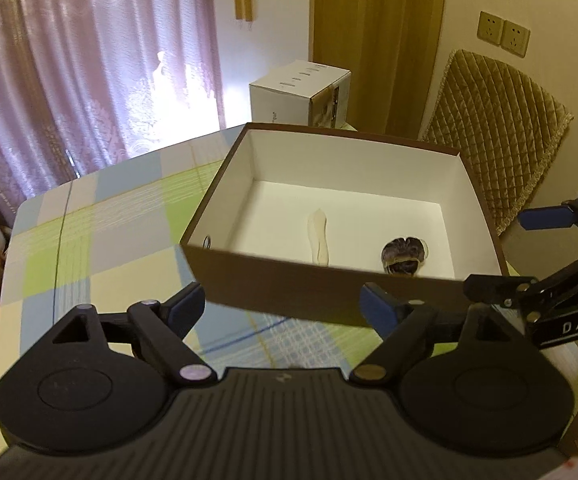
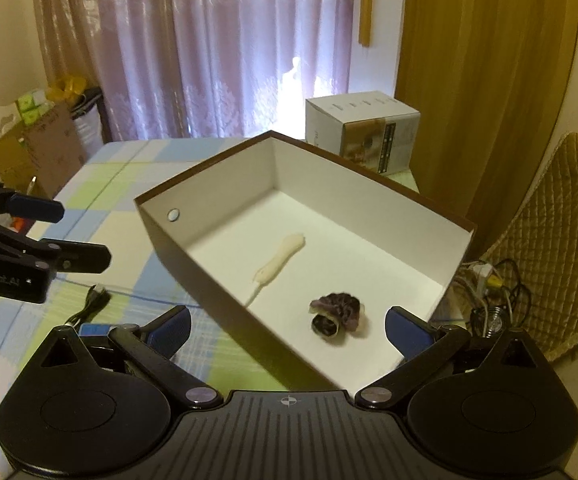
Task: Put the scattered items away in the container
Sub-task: 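Open both grippers to release the toothbrush and scrunchie in the box, then move both tools back toward the remaining items on the table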
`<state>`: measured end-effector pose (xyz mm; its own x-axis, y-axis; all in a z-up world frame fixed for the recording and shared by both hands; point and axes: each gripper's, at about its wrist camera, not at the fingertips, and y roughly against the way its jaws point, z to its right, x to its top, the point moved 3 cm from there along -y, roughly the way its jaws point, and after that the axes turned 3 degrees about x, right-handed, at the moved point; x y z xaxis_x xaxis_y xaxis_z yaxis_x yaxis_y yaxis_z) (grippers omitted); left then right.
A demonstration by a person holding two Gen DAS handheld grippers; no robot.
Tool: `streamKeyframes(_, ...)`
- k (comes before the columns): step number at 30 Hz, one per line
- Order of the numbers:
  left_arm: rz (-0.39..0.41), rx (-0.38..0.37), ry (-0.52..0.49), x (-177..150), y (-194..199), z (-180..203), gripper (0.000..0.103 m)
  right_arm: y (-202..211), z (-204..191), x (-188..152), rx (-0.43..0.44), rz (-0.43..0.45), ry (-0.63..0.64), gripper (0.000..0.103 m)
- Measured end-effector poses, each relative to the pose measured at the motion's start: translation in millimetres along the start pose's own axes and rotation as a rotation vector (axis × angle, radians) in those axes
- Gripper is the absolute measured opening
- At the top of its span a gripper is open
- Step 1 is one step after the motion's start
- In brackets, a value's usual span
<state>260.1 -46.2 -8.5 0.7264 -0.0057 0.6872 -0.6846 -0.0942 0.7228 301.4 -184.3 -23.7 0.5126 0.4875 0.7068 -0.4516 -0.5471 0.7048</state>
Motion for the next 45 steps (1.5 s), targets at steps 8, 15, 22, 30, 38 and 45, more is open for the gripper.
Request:
streamKeyframes(8, 0.004, 0.039, 0.038, -34, 28, 6, 0.082, 21, -7, -24, 0.012, 0.016, 0.013, 0.101)
streamKeyframes(15, 0.011, 0.082, 0.074, -62, 47, 10, 0.082, 25, -11, -47, 0.039, 0.003, 0.037, 0.101)
streamKeyframes(22, -0.02, 0.092, 0.137, -88, 54, 8, 0.082, 26, -20, -60, 0.095, 0.003, 0.046, 0.101)
streamKeyframes(30, -0.055, 0.112, 0.168, -115, 58, -8, 0.082, 17, -37, -73, 0.129, -0.019, 0.06, 0.101)
streamKeyframes(38, -0.11, 0.111, 0.16, -133, 51, -31, 0.082, 3, -52, -85, 0.158, -0.06, 0.036, 0.101)
streamKeyframes(45, -0.158, 0.091, 0.138, -144, 43, -51, 0.082, -10, -67, -88, 0.165, -0.095, 0.028, 0.1)
